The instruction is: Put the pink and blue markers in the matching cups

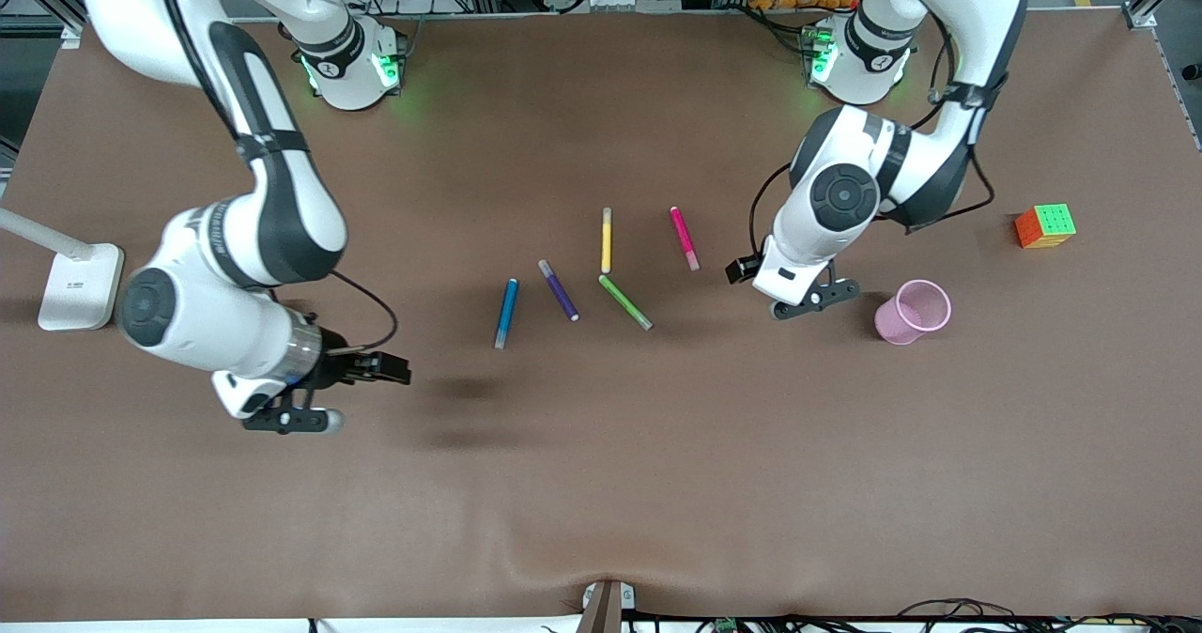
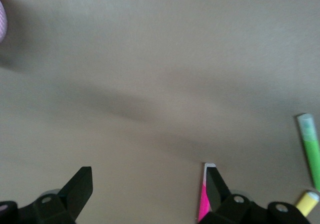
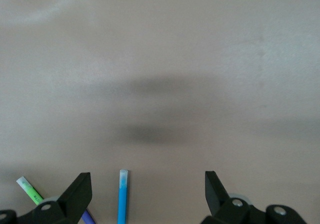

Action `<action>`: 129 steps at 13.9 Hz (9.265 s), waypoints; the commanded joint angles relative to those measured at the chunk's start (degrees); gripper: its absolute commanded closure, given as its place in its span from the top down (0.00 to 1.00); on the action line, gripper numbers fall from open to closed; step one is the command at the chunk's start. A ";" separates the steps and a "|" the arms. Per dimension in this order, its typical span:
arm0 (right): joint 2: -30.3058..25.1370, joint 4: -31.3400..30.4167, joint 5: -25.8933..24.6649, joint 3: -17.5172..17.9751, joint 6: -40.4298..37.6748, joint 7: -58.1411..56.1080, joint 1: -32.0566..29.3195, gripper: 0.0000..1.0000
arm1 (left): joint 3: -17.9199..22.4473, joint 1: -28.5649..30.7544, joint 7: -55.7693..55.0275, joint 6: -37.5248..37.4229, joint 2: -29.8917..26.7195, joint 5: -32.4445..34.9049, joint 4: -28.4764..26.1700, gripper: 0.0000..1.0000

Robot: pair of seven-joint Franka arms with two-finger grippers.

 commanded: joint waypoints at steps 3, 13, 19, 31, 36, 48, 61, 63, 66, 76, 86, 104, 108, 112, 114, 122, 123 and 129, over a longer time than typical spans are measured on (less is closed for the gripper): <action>0.49 0.31 0.87 -0.56 -9.04 0.75 2.58 1.00 | 0.17 -6.86 -10.24 6.28 3.88 1.11 -1.65 1.00; -1.18 -11.03 -0.18 -1.00 4.05 5.32 10.49 1.00 | 0.16 -10.90 -16.31 16.13 11.27 1.11 -1.56 0.68; -1.62 -11.11 -9.41 -0.74 4.58 5.67 11.46 1.00 | 0.16 -12.39 -16.67 16.05 11.80 1.19 -1.74 0.21; 0.57 -10.85 -10.82 -0.65 9.85 16.51 15.15 1.00 | 7.27 -11.26 -19.21 11.13 6.44 14.52 2.83 0.00; 5.41 -10.59 -10.03 -0.56 12.22 12.43 14.97 1.00 | 9.57 -7.84 -19.75 11.12 1.18 26.21 2.57 0.00; 8.05 -11.03 -10.38 -0.65 14.69 20.08 18.75 1.00 | 8.78 5.52 3.18 20.19 -11.92 35.91 -7.94 0.00; 9.63 -11.11 -10.82 -0.74 16.35 20.00 18.32 0.08 | 8.51 16.42 18.48 35.73 -12.02 36.17 -14.57 0.00; 9.11 -11.11 -10.99 -0.83 15.83 19.03 17.36 0.00 | 8.51 17.39 18.57 38.35 -10.71 36.26 -15.36 0.00; 6.56 -10.77 -10.91 -0.83 13.03 8.01 12.63 0.00 | 8.51 18.71 18.57 42.05 -7.72 38.10 -15.36 0.00; -5.30 -7.59 -5.20 -0.48 3.27 -49.96 -6.88 0.00 | 8.43 19.33 17.87 42.59 -5.77 38.64 -13.79 1.00; -4.87 -8.57 18.10 -0.56 -19.12 -109.20 -24.21 0.00 | 3.78 19.15 18.13 30.23 -7.27 33.56 -4.13 1.00; -6.19 -6.82 14.87 -1.70 -25.66 -106.34 -29.32 1.00 | -3.00 23.37 36.04 -19.53 -17.19 2.88 18.29 1.00; -6.28 -1.72 9.58 -1.79 -25.31 -94.55 -28.79 1.00 | -2.91 24.16 37.20 -31.03 -19.84 1.29 22.77 1.00; -8.64 -2.14 2.73 -1.44 -24.07 -87.42 -28.35 1.00 | -2.38 24.25 39.84 -39.66 -24.66 -0.74 23.58 1.00; -9.53 -1.63 2.19 -1.62 -25.13 -85.40 -27.65 1.00 | -2.30 24.60 40.45 -40.55 -25.55 -0.74 23.66 1.00; -17.86 -2.06 -10.01 -1.53 -23.63 -45.63 -21.68 1.00 | 0.78 23.99 49.42 -39.50 -22.04 0.23 28.94 1.00; -19.27 -2.24 -11.85 -1.53 -23.98 -40.96 -20.80 1.00 | 0.95 23.99 49.42 -38.98 -21.34 0.75 28.93 1.00; -27.10 -1.89 -13.02 -1.18 -33.72 -15.38 -20.62 1.00 | 4.29 23.90 49.34 -36.78 -20.98 2.60 26.56 1.00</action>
